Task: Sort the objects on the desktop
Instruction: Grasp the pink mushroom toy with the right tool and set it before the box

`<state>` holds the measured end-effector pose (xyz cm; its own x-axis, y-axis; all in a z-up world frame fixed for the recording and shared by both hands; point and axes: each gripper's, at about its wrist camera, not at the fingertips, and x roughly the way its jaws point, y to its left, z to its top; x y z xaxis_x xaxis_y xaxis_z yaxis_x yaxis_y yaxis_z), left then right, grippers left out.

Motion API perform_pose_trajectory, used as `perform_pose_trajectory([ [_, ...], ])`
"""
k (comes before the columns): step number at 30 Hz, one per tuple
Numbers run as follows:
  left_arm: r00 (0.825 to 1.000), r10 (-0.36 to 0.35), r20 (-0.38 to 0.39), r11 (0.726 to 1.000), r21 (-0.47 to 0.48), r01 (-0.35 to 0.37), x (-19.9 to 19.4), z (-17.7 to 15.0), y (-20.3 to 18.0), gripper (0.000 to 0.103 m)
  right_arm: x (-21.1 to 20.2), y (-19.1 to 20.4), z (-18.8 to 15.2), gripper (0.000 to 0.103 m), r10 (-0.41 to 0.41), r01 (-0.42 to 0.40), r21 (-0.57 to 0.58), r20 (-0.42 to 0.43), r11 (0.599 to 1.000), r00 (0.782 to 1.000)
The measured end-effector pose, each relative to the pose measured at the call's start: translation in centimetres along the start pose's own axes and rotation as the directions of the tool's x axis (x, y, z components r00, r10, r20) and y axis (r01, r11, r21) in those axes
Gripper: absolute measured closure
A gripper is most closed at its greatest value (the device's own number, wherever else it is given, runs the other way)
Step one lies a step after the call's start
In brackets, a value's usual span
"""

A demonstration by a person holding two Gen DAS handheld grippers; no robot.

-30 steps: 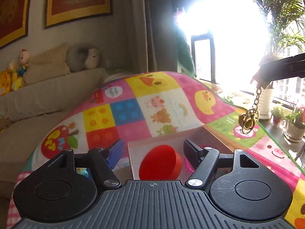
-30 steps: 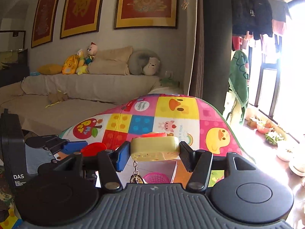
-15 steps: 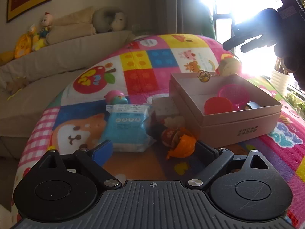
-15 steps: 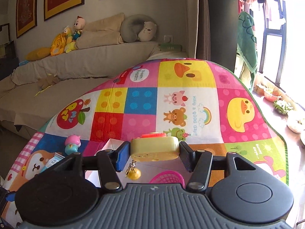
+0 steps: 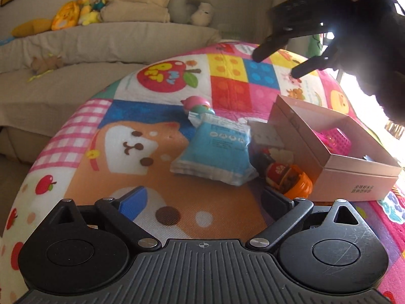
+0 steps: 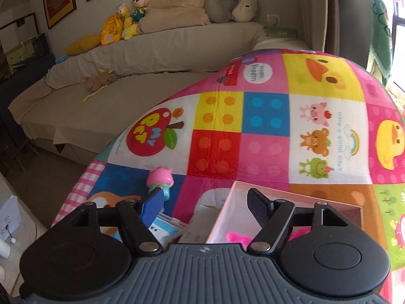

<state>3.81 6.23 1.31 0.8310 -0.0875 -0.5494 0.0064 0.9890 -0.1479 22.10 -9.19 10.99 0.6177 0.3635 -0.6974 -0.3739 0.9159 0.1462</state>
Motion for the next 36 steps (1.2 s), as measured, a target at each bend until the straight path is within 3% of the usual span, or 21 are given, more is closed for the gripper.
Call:
perform_pose_trajectory([
  [4, 1.0, -0.022, 0.009, 1.0, 0.002, 0.022, -0.2, -0.1, -0.1, 0.003, 8.0, 4.0, 1.9, 0.025, -0.006, -0.001, -0.053, -0.135, 0.999, 0.991],
  [10, 0.999, -0.039, -0.019, 0.998, -0.041, 0.038, 0.2, 0.1, 0.7, 0.003, 15.6, 6.7, 1.6, 0.027, -0.125, 0.087, -0.192, -0.198, 0.977, 0.972],
  [12, 0.999, -0.043, -0.021, 0.998, -0.05, 0.042, 0.1, 0.0, 0.8, 0.003, 16.4, 7.0, 1.4, 0.041, -0.134, 0.089, -0.208, -0.216, 0.974, 0.967],
  [13, 0.999, -0.044, -0.019, 0.998, -0.046, 0.044, 0.0, 0.0, 0.7, 0.003, 16.5, 7.0, 1.4, 0.061, -0.131, 0.082, -0.209, -0.233, 0.975, 0.964],
  [17, 0.999, -0.05, 0.003, 0.999, 0.001, 0.05, -0.3, -0.2, 0.0, 0.003, 12.6, 6.2, 1.3, 0.062, -0.084, 0.054, -0.171, -0.175, 0.984, 0.981],
  [23, 0.998, -0.054, 0.033, 0.996, 0.073, 0.052, -0.9, -0.4, -1.1, 0.002, 0.4, 4.1, -1.4, 0.062, 0.022, -0.03, -0.169, -0.048, 0.985, 0.999],
  [28, 0.997, -0.063, 0.043, 0.985, 0.161, 0.055, -1.6, -0.9, -3.0, 0.002, -8.5, 1.1, -7.6, 0.062, -0.029, 0.038, -0.209, 0.047, 0.977, 0.998],
  [31, 0.997, -0.072, 0.037, 0.976, 0.208, 0.062, -1.8, -1.1, -4.6, 0.002, -11.6, -0.3, -12.1, 0.062, -0.078, 0.098, -0.243, 0.09, 0.965, 0.993],
  [33, 0.997, -0.071, 0.035, 0.971, 0.23, 0.061, -1.7, -1.1, -5.7, 0.002, -12.8, -1.8, -15.0, 0.062, -0.121, 0.139, -0.228, 0.089, 0.964, 0.989],
  [36, 0.996, -0.071, 0.046, 0.962, 0.266, 0.056, -1.4, -0.9, -7.5, 0.002, -13.4, -4.0, -18.5, 0.062, -0.108, 0.112, -0.134, 0.034, 0.985, 0.994],
])
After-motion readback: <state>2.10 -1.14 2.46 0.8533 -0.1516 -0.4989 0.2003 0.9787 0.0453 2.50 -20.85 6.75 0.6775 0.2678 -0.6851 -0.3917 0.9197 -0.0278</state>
